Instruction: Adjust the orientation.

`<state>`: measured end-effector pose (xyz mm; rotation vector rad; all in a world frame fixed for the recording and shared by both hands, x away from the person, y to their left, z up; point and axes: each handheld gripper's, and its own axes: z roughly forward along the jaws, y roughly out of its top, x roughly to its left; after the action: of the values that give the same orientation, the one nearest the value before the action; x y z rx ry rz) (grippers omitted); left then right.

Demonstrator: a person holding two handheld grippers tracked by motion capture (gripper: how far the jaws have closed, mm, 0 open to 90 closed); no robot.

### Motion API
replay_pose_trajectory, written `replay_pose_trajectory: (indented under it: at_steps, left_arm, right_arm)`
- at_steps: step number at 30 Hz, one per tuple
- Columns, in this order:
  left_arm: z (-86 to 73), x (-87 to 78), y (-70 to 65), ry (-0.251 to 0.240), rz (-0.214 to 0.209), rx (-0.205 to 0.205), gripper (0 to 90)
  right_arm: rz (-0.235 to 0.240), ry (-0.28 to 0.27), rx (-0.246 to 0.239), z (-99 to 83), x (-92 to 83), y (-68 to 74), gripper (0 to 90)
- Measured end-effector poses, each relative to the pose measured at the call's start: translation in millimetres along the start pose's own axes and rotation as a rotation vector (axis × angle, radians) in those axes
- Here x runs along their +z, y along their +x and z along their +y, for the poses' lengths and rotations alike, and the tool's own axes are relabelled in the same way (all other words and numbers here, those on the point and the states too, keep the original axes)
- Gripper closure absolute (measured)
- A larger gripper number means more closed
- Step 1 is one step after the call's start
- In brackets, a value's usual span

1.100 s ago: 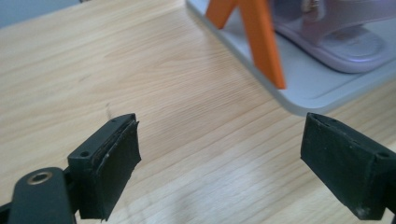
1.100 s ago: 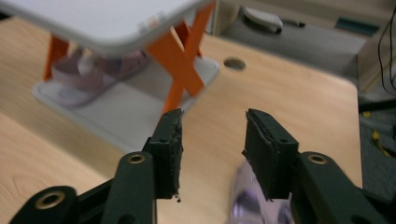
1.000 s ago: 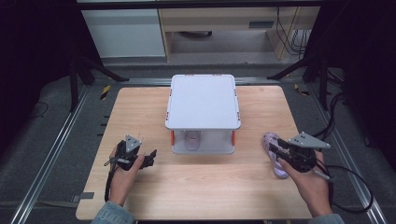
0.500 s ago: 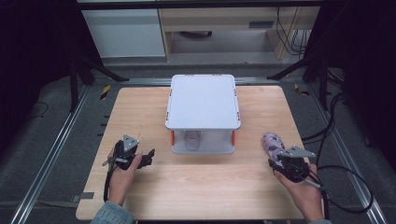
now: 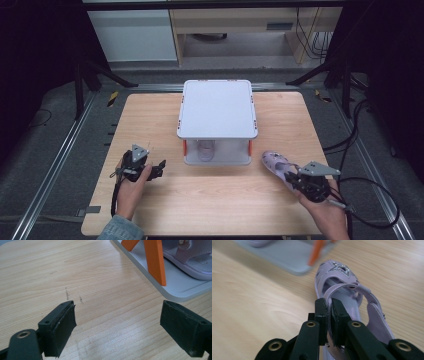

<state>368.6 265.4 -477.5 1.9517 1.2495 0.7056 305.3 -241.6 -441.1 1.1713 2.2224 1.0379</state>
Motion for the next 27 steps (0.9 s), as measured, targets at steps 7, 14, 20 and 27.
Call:
replay_pose_trajectory:
  at_steps: [7, 14, 20, 27]
  left_arm:
    - [0.3, -0.8, 2.1, -0.006, -0.001, -0.01, 12.3]
    - [0.6, -1.8, 2.8, -0.009, -0.005, -0.012, 12.5]
    - [0.7, -1.3, 2.6, -0.006, -0.007, -0.01, 12.9]
    - [0.9, -0.8, 1.9, -0.002, -0.011, -0.004, 12.9]
  right_arm:
    - [0.153, -0.021, -0.068, 20.4, 11.3, 53.3, 85.1]
    - [0.251, -0.007, -0.124, 37.7, 38.8, 101.2, 84.9]
    - [0.307, 0.038, -0.16, 32.7, 57.8, 128.3, 85.0]
    - [0.346, 0.071, -0.186, 21.2, 65.9, 141.2, 81.6]
